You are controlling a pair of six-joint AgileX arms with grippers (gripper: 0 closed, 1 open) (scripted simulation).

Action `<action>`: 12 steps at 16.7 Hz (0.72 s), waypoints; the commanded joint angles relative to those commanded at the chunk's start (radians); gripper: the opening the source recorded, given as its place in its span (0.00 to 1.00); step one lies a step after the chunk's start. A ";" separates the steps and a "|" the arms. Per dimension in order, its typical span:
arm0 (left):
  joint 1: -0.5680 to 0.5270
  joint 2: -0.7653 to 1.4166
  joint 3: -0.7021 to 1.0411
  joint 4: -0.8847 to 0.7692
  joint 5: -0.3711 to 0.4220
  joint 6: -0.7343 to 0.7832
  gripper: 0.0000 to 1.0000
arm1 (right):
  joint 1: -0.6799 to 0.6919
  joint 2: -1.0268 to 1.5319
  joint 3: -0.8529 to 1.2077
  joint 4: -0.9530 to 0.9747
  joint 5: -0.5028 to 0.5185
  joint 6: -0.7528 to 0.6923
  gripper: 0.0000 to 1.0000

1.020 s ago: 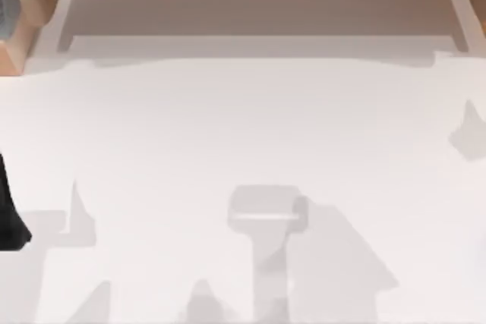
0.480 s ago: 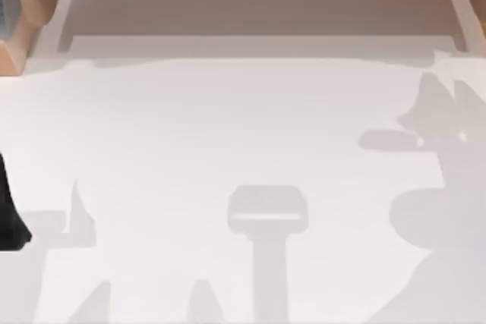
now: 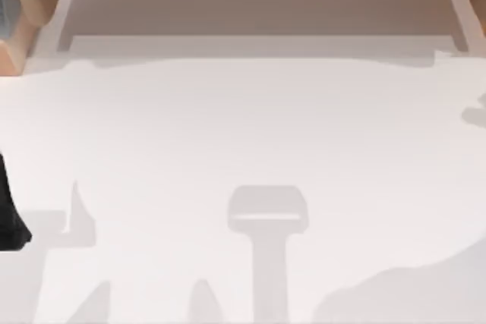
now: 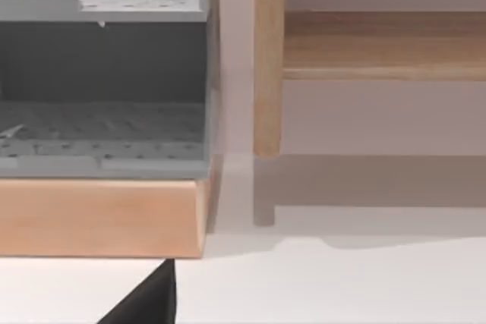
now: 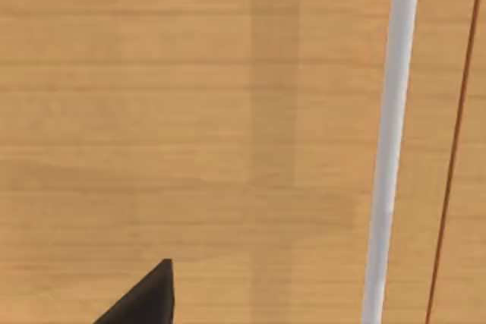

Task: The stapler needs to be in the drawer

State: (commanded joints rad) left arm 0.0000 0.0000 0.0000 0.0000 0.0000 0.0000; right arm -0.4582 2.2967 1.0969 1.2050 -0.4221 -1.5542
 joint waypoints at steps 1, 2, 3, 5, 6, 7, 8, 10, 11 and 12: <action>0.000 0.000 0.000 0.000 0.000 0.000 1.00 | -0.001 0.005 0.002 0.003 -0.001 -0.003 1.00; 0.000 0.000 0.000 0.000 0.000 0.000 1.00 | -0.001 0.005 0.002 0.003 -0.001 -0.003 1.00; 0.000 0.000 0.000 0.000 0.000 0.000 1.00 | -0.001 0.005 0.002 0.003 -0.001 -0.003 1.00; 0.000 0.000 0.000 0.000 0.000 0.000 1.00 | 0.004 0.003 -0.002 0.000 0.001 -0.002 1.00; 0.000 0.000 0.000 0.000 0.000 0.000 1.00 | 0.004 0.004 0.002 -0.001 0.002 -0.002 1.00; 0.000 0.000 0.000 0.000 0.000 0.000 1.00 | 0.005 0.008 0.013 -0.006 0.004 -0.003 1.00; 0.000 0.000 0.000 0.000 0.000 0.000 1.00 | 0.007 0.015 0.030 -0.014 0.008 -0.004 1.00; 0.000 0.000 0.000 0.000 0.000 0.000 1.00 | 0.014 0.034 0.070 -0.035 0.015 -0.004 1.00; 0.000 0.000 0.000 0.000 0.000 0.000 1.00 | 0.018 0.043 0.089 -0.046 0.019 -0.004 1.00; 0.000 0.000 0.000 0.000 0.000 0.000 1.00 | 0.020 0.051 0.105 -0.054 0.021 -0.004 1.00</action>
State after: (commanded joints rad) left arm 0.0000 0.0000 0.0000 0.0000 0.0000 0.0000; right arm -0.4378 2.3476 1.2017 1.1510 -0.4007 -1.5582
